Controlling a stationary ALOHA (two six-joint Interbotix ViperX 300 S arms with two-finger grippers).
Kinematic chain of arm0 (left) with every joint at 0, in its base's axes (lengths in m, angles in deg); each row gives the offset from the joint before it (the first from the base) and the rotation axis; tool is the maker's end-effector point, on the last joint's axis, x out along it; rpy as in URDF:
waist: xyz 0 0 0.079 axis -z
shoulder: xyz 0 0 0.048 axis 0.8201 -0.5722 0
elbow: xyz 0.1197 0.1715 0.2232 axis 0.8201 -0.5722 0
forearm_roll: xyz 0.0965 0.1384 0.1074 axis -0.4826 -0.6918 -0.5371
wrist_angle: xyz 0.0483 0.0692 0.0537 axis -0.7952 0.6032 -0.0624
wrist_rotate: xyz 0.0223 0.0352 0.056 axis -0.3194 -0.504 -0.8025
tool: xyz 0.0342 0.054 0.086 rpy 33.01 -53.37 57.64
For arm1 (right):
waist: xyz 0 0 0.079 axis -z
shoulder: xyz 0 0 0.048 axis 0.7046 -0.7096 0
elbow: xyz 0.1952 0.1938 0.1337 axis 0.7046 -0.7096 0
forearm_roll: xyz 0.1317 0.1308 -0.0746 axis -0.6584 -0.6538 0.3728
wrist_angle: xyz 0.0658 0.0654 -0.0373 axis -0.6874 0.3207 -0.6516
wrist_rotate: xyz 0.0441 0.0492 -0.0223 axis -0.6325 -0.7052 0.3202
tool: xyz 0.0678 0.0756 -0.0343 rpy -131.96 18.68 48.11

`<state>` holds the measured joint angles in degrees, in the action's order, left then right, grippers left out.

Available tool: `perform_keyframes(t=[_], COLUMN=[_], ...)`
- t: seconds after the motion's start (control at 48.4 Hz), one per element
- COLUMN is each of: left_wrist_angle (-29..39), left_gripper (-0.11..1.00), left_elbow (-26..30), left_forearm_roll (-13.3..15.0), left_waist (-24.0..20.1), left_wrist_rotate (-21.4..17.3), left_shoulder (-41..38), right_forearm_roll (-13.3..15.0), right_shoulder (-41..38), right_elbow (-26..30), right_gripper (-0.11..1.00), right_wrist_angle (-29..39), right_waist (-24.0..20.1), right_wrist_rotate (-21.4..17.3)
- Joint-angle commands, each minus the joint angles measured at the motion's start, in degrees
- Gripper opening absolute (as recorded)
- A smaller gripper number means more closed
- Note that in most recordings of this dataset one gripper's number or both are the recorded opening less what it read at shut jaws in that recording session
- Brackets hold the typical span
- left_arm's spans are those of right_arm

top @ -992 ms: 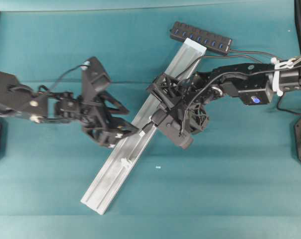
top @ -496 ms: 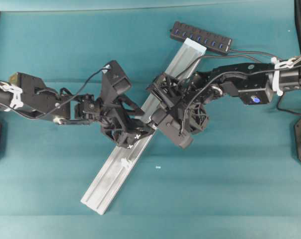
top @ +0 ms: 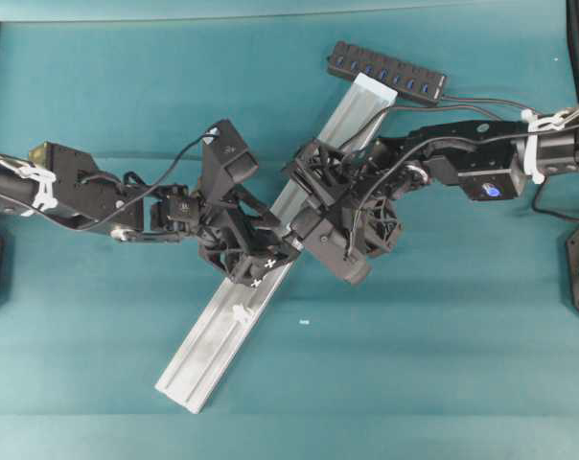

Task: Pass the USB cable through three rings with both arms.

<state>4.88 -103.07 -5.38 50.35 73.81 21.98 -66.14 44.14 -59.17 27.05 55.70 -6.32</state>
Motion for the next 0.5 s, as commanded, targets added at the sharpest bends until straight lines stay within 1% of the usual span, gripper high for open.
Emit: perform_keyframes(t=[0.0,0.083,0.145,0.186,0.269,0.393,0.434,0.476], left_wrist_angle=[-0.4,-0.5,-0.6,-0.8,-1.3,-1.6,-1.6,-1.6], left_gripper=[0.87,0.80,0.73,0.65,0.43,0.15,0.10,0.10], left_elbow=[1.0,1.2,1.2,1.2,1.2,1.2,1.2,1.2], left_forearm_roll=[-0.2,-0.2,-0.2,-0.2,-0.2,-0.2,-0.2,-0.2], left_waist=[0.2,0.2,0.3,0.4,1.0,1.2,1.2,1.3], left_wrist_rotate=[0.1,-0.3,-0.5,-0.6,-0.6,-0.6,-0.6,-0.5], left_shoulder=[0.3,0.1,0.1,0.1,0.1,0.1,0.1,0.1], right_forearm_roll=[-0.3,-0.3,-0.2,-0.3,-0.2,-0.2,-0.2,0.0], right_shoulder=[-0.1,-0.1,-0.1,-0.1,-0.1,-0.1,-0.1,-0.1], right_elbow=[0.5,0.4,0.5,0.4,0.4,0.4,0.4,0.4], right_gripper=[0.07,0.07,0.07,0.07,0.07,0.07,0.07,0.07], right_wrist_angle=[-0.3,-0.3,-0.3,-0.3,-0.1,-0.1,-0.1,-0.1], right_waist=[-0.2,-0.2,-0.1,-0.1,-0.1,-0.2,-0.3,-0.4], right_wrist_rotate=[-0.3,-0.3,-0.3,-0.4,-0.4,-0.4,-0.4,-0.4])
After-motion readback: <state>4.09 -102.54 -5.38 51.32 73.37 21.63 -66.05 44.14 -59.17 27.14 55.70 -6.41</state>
